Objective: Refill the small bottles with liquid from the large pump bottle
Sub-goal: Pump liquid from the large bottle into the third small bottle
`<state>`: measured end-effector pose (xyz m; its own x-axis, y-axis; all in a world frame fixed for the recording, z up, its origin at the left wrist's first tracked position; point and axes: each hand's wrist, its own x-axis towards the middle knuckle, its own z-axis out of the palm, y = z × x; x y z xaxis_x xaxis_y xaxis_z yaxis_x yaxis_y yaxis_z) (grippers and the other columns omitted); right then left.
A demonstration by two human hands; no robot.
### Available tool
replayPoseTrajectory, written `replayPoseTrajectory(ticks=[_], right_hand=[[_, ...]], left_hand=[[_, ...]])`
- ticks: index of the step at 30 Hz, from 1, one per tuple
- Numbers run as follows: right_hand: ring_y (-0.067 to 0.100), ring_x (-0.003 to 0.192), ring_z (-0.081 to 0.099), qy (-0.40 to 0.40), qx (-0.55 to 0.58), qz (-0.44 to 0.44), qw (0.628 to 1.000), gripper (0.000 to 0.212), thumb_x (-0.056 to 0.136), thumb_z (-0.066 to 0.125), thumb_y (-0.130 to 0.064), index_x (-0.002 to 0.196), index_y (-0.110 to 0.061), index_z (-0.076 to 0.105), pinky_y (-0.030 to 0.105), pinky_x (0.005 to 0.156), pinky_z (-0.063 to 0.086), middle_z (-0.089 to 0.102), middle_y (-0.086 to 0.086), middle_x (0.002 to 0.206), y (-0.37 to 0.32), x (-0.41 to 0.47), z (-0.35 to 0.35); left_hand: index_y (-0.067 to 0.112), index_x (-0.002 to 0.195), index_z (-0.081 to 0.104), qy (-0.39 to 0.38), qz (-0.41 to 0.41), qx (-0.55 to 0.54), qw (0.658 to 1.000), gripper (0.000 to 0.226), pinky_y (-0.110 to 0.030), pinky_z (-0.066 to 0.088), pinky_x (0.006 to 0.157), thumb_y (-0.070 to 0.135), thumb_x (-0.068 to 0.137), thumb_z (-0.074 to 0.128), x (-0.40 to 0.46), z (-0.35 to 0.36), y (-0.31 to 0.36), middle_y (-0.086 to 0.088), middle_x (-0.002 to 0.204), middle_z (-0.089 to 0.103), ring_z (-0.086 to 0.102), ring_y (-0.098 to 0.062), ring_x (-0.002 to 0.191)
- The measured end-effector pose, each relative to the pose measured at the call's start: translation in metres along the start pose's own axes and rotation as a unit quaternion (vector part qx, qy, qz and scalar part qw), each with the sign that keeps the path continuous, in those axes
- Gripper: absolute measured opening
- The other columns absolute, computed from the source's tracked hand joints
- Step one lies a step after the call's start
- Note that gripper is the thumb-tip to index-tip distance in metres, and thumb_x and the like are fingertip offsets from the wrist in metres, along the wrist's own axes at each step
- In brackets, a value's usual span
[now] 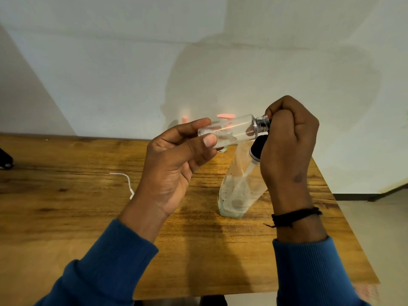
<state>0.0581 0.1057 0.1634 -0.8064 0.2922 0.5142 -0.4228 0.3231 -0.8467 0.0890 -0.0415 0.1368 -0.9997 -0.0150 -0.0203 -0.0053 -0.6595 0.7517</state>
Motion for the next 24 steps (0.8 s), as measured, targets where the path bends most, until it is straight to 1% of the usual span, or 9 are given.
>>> replayPoseTrajectory(ticks=[2,5,9,12,15,18,20,22,24], right_hand=[[0.006,0.054,0.032,-0.008,-0.002,0.006,1.0,0.02,0.084,0.035,-0.002,0.067,-0.003,0.047,0.028,0.048,0.027,0.036,-0.003,0.058,0.0004,-0.0006,0.0006],[0.006,0.052,0.034,-0.008,-0.008,-0.001,1.0,0.022,0.086,0.036,0.0,0.067,-0.003,0.047,0.024,0.047,0.026,0.036,-0.003,0.057,-0.0011,0.0003,-0.0023],[0.006,0.055,0.033,-0.005,0.0,0.004,1.0,0.02,0.084,0.035,-0.002,0.067,-0.004,0.046,0.03,0.049,0.027,0.036,-0.002,0.058,-0.0002,0.0009,-0.0003],[0.005,0.054,0.035,-0.009,-0.007,0.004,1.0,0.022,0.085,0.035,-0.002,0.066,-0.006,0.046,0.026,0.049,0.028,0.037,-0.004,0.057,0.0004,0.0009,-0.0005],[0.004,0.053,0.035,-0.006,-0.019,-0.007,1.0,0.023,0.085,0.035,-0.001,0.066,-0.006,0.047,0.022,0.049,0.028,0.038,-0.006,0.056,-0.0012,0.0015,-0.0026],[0.006,0.053,0.033,0.005,-0.005,0.003,1.0,0.021,0.084,0.035,-0.002,0.066,-0.005,0.046,0.026,0.048,0.028,0.036,-0.006,0.056,0.0004,0.0003,0.0005],[0.009,0.054,0.034,0.006,0.002,0.007,1.0,0.021,0.084,0.035,-0.002,0.067,-0.004,0.047,0.028,0.048,0.027,0.036,-0.005,0.057,0.0021,-0.0005,0.002],[0.005,0.053,0.032,0.003,-0.008,0.001,1.0,0.021,0.084,0.035,-0.001,0.067,-0.005,0.046,0.023,0.048,0.027,0.036,-0.006,0.056,0.0016,-0.0001,0.0004],[0.005,0.053,0.033,0.002,-0.02,-0.007,1.0,0.022,0.085,0.035,-0.001,0.066,-0.006,0.045,0.02,0.049,0.026,0.036,-0.006,0.056,0.0003,0.0014,-0.0021]], left_hand=[[0.014,0.088,0.08,0.001,-0.001,0.0,1.0,0.029,-0.021,0.058,0.066,0.004,0.06,0.081,-0.0002,-0.0012,0.0001,-0.01,0.098,0.075,0.073,-0.024,0.087],[0.015,0.089,0.08,-0.008,-0.003,-0.002,1.0,0.03,-0.021,0.058,0.066,0.009,0.059,0.081,0.0003,-0.0017,0.0003,-0.012,0.103,0.075,0.073,-0.025,0.089],[0.014,0.089,0.08,-0.005,0.001,0.001,1.0,0.031,-0.021,0.058,0.067,0.011,0.058,0.081,0.0005,-0.0014,0.0,-0.013,0.103,0.075,0.072,-0.025,0.089],[0.015,0.088,0.08,-0.002,-0.002,0.001,1.0,0.025,-0.021,0.058,0.066,0.004,0.065,0.078,-0.0002,-0.0016,0.0003,-0.011,0.101,0.075,0.073,-0.024,0.088],[0.015,0.088,0.08,-0.011,-0.002,0.004,1.0,0.027,-0.021,0.057,0.066,-0.001,0.067,0.079,-0.0003,-0.0013,0.0013,-0.014,0.104,0.074,0.072,-0.026,0.09],[0.015,0.088,0.08,-0.008,0.001,0.001,1.0,0.025,-0.021,0.057,0.066,0.003,0.066,0.076,-0.0001,-0.0005,0.002,-0.014,0.104,0.074,0.072,-0.026,0.09],[0.015,0.087,0.08,-0.006,0.004,0.001,1.0,0.028,-0.02,0.057,0.066,0.009,0.06,0.08,-0.0003,0.0002,0.0023,-0.013,0.104,0.074,0.072,-0.025,0.089],[0.014,0.088,0.081,-0.002,0.003,0.003,1.0,0.028,-0.02,0.057,0.066,0.01,0.06,0.08,-0.0007,0.0003,0.002,-0.014,0.104,0.073,0.072,-0.025,0.09],[0.014,0.088,0.08,-0.004,0.0,0.0,1.0,0.025,-0.021,0.057,0.066,0.006,0.065,0.076,-0.0005,0.0007,0.0014,-0.015,0.105,0.073,0.072,-0.026,0.09]])
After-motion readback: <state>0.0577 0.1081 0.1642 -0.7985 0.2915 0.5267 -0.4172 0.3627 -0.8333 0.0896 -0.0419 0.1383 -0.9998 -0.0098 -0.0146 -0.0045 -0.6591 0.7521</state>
